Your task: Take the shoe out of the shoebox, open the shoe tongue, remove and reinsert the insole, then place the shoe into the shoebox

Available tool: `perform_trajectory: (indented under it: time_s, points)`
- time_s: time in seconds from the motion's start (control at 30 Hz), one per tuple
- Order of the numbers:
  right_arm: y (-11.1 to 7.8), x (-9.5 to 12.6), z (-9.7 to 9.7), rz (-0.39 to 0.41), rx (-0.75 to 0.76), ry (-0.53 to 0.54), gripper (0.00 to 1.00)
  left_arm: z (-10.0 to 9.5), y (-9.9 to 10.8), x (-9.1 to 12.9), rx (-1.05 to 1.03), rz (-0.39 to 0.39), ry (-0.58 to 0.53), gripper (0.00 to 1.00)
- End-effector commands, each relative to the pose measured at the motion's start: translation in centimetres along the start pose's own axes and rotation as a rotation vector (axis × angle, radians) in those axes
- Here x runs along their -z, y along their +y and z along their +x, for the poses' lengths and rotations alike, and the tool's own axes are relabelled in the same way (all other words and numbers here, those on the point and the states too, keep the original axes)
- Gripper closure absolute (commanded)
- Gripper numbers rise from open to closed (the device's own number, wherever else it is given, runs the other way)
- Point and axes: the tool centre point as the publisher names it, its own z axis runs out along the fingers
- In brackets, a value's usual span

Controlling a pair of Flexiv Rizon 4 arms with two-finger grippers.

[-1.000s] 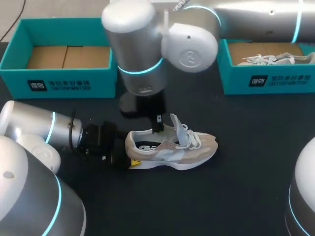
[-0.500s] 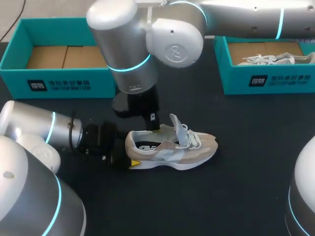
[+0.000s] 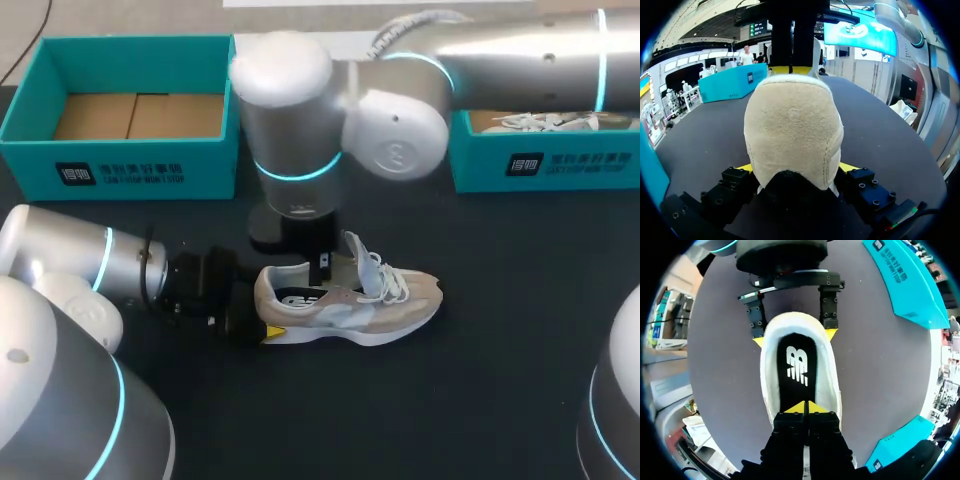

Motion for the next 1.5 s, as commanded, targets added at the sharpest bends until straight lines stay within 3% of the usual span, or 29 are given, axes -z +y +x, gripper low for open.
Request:
perform_trajectory:
  time_s: [0.03, 0.5, 0.57, 0.67, 0.87, 1.17, 1.27, 1.37, 1.43, 1.5]
  points:
    - [-0.6, -1.6, 0.1, -0.076, 0.000, 0.002, 1.00, 0.1, 0.2, 0.0, -0.001, 0.000, 0.000, 1.00]
    - [0.1, -4.3, -0.6, -0.114, 0.022, 0.036, 1.00, 0.1, 0.2, 0.0, -0.001, 0.000, 0.000, 1.00]
    - [0.2, -4.2, -0.6, -0.125, 0.022, 0.036, 0.73, 0.1, 0.2, 0.0, -0.001, 0.000, 0.000, 1.00]
    - [0.4, -4.2, -0.6, -0.128, 0.021, 0.036, 0.55, 0.1, 0.2, 0.0, -0.001, 0.000, 0.000, 1.00]
    - [0.8, -5.0, -0.9, -0.129, 0.018, 0.031, 0.51, 0.1, 0.2, 0.0, -0.001, 0.000, 0.000, 1.00]
    - [1.8, -7.0, -0.9, -0.142, 0.044, 0.080, 0.53, 0.1, 0.2, 0.0, -0.001, 0.000, 0.000, 1.00]
    - [2.1, -7.6, -0.3, -0.148, 0.048, 0.103, 0.59, 0.1, 0.2, 0.0, -0.001, 0.000, 0.000, 1.00]
    - [2.1, -8.0, 0.4, -0.155, 0.043, 0.124, 0.76, 0.1, 0.2, 0.0, -0.001, 0.000, 0.000, 1.00]
    - [2.1, -8.1, 1.0, -0.156, 0.033, 0.134, 1.00, 0.1, 0.2, 0.0, -0.001, 0.000, 0.000, 1.00]
    - [2.1, -8.1, 1.5, -0.158, 0.025, 0.142, 1.00, 0.1, 0.2, 0.0, -0.001, 0.000, 0.000, 1.00]
